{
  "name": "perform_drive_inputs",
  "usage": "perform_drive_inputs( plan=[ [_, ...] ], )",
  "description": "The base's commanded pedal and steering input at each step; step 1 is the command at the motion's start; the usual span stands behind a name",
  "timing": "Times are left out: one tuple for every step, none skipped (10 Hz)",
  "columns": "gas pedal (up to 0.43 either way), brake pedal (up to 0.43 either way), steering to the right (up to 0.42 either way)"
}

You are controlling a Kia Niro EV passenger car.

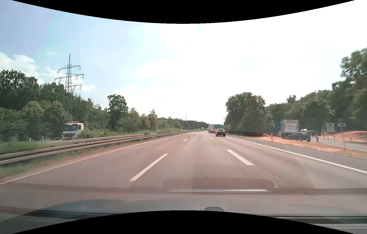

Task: Follow the waypoints while adhering to traffic rules and regulations

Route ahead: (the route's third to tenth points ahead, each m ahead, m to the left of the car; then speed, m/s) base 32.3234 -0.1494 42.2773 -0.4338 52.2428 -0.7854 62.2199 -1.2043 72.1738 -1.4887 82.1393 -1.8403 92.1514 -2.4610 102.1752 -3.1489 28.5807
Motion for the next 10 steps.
perform_drive_inputs(
  plan=[
    [0.157, 0.0, 0.0],
    [0.157, 0.0, 0.001],
    [0.157, 0.0, 0.002],
    [0.157, 0.0, 0.004],
    [0.157, 0.0, 0.003],
    [0.157, 0.0, 0.004],
    [0.157, 0.0, 0.004],
    [0.157, 0.0, 0.003],
    [0.157, 0.0, 0.003],
    [0.157, 0.0, 0.003]
  ],
)
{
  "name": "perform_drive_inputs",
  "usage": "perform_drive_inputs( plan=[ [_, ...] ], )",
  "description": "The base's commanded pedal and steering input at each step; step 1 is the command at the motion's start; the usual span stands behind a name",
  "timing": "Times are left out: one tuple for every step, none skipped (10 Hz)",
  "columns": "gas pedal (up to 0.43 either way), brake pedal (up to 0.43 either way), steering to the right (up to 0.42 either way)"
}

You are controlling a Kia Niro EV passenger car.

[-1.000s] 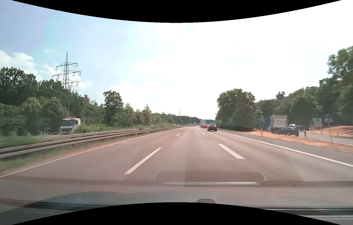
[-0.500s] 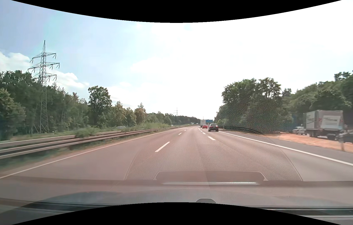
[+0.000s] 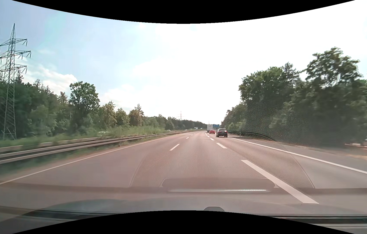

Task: Follow the waypoints while adhering to traffic rules and regulations

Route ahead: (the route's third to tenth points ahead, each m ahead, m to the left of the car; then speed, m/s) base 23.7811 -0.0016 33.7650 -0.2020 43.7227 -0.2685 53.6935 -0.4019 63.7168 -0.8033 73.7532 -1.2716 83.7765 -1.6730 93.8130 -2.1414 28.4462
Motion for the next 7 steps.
perform_drive_inputs(
  plan=[
    [0.157, 0.0, 0.003],
    [0.157, 0.0, 0.001],
    [0.157, 0.0, 0.001],
    [0.157, 0.0, 0.001],
    [0.157, 0.0, 0.0],
    [0.157, 0.0, 0.0],
    [0.157, 0.0, 0.0]
  ],
)
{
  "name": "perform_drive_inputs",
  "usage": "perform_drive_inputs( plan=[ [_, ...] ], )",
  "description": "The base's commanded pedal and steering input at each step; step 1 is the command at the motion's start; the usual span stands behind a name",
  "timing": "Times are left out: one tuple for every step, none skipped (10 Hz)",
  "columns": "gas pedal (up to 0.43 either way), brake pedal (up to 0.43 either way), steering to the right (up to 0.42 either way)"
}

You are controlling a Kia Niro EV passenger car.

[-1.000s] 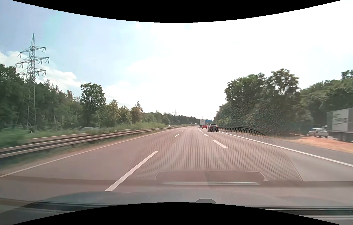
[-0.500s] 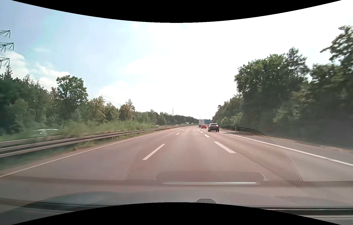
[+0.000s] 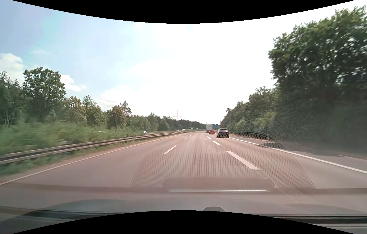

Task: Follow the waypoints while adhering to traffic rules and regulations

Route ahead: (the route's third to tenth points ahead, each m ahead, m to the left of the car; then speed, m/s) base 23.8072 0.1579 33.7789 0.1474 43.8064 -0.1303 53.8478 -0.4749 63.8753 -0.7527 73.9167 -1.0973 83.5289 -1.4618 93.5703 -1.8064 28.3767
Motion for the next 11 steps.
perform_drive_inputs(
  plan=[
    [0.157, 0.0, 0.0],
    [0.157, 0.0, 0.0],
    [0.157, 0.0, -0.001],
    [0.157, 0.0, -0.002],
    [0.157, 0.0, -0.001],
    [0.157, 0.0, 0.0],
    [0.157, 0.0, 0.0],
    [0.157, 0.0, 0.0],
    [0.157, 0.0, 0.0],
    [0.157, 0.0, 0.0],
    [0.157, 0.0, 0.0]
  ],
)
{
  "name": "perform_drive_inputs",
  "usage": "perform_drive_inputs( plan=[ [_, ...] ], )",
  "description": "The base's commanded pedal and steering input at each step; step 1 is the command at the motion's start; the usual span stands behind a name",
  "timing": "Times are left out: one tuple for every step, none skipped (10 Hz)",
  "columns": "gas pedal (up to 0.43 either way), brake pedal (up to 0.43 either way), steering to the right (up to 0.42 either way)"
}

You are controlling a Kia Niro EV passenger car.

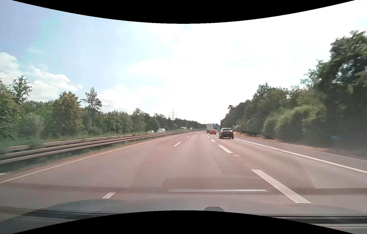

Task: Follow the waypoints while adhering to traffic rules and regulations

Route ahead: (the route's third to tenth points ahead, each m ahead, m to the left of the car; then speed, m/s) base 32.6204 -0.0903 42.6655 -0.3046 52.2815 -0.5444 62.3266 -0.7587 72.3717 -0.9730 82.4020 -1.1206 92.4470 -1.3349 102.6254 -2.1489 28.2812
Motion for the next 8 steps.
perform_drive_inputs(
  plan=[
    [0.157, 0.0, 0.0],
    [0.157, 0.0, 0.0],
    [0.157, 0.0, 0.0],
    [0.157, 0.0, 0.0],
    [0.157, 0.0, 0.0],
    [0.157, 0.0, 0.001],
    [0.157, 0.0, 0.0],
    [0.157, 0.0, 0.0]
  ],
)
